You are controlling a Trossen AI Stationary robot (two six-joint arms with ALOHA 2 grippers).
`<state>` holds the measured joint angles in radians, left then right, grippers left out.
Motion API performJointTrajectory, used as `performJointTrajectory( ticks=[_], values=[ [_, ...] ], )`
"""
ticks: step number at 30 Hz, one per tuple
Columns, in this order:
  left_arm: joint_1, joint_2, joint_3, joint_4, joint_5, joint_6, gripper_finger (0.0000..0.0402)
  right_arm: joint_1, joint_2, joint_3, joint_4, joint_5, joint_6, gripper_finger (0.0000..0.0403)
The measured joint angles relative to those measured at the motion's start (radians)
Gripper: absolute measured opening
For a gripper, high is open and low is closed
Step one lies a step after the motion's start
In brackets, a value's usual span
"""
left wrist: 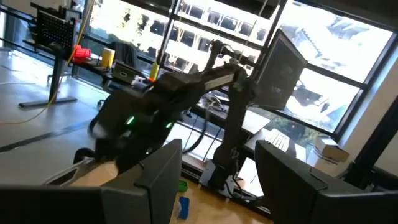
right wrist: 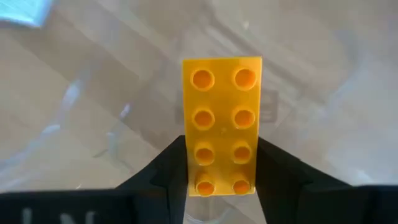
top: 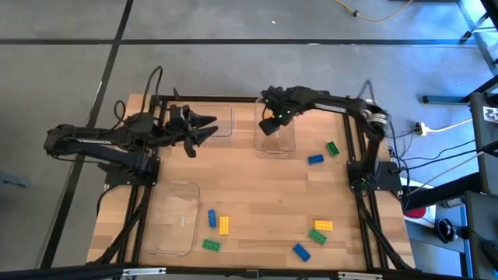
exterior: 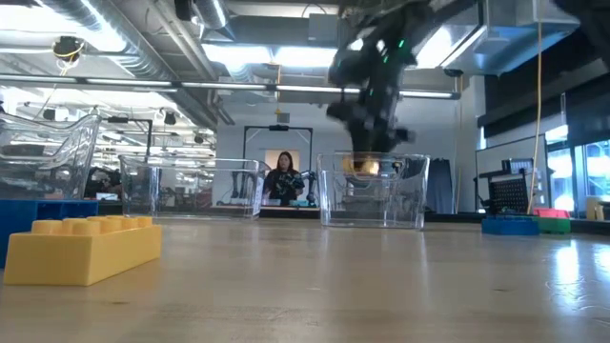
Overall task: Sort & place blocks by color
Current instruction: Put the top right yellow game piece into the top right transparent bin, then put the top right blue game piece into the top left transparent bin
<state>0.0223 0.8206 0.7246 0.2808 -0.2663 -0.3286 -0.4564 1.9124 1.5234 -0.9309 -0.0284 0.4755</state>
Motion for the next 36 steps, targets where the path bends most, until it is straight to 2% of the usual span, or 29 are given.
performJointTrajectory(
  ticks=[5,12,14,19,21,24,27,31,36],
  values=[
    [0.0,0.001,0.0,-0.002,0.002,0.0,0.0195,0.0,0.096,0.0,-0.008,-0.012,0.021,0.0144],
    [0.0,0.002,0.0,-0.003,0.002,0.0,0.0195,0.0,0.116,0.0,-0.002,-0.044,0.065,0.0146],
    [0.0,0.002,0.0,-0.003,0.002,-0.001,0.0195,0.0,0.116,0.0,0.0,-0.045,0.066,0.0177],
    [0.0,0.002,0.0,-0.003,0.002,-0.002,0.0195,-0.005,0.116,0.0,0.0,-0.047,0.059,0.0295],
    [0.0,0.002,0.0,-0.003,0.002,-0.002,0.0195,-0.005,0.116,0.0,-0.002,-0.055,0.036,0.0324],
    [0.0,0.002,0.0,-0.003,0.002,-0.002,0.0195,-0.005,0.107,0.014,-0.047,-0.091,-0.02,0.0342],
    [-0.001,0.002,0.0,-0.004,0.002,-0.003,0.0195,0.019,0.04,0.013,-0.055,-0.086,-0.085,0.0343],
    [-0.001,0.002,-0.001,-0.003,0.002,-0.004,0.0195,0.092,-0.108,-0.027,-0.049,-0.016,-0.137,0.0342],
    [-0.001,0.002,-0.001,-0.004,0.002,-0.004,0.0195,0.209,-0.334,-0.16,0.0,0.034,-0.11,0.0342]
  ],
)
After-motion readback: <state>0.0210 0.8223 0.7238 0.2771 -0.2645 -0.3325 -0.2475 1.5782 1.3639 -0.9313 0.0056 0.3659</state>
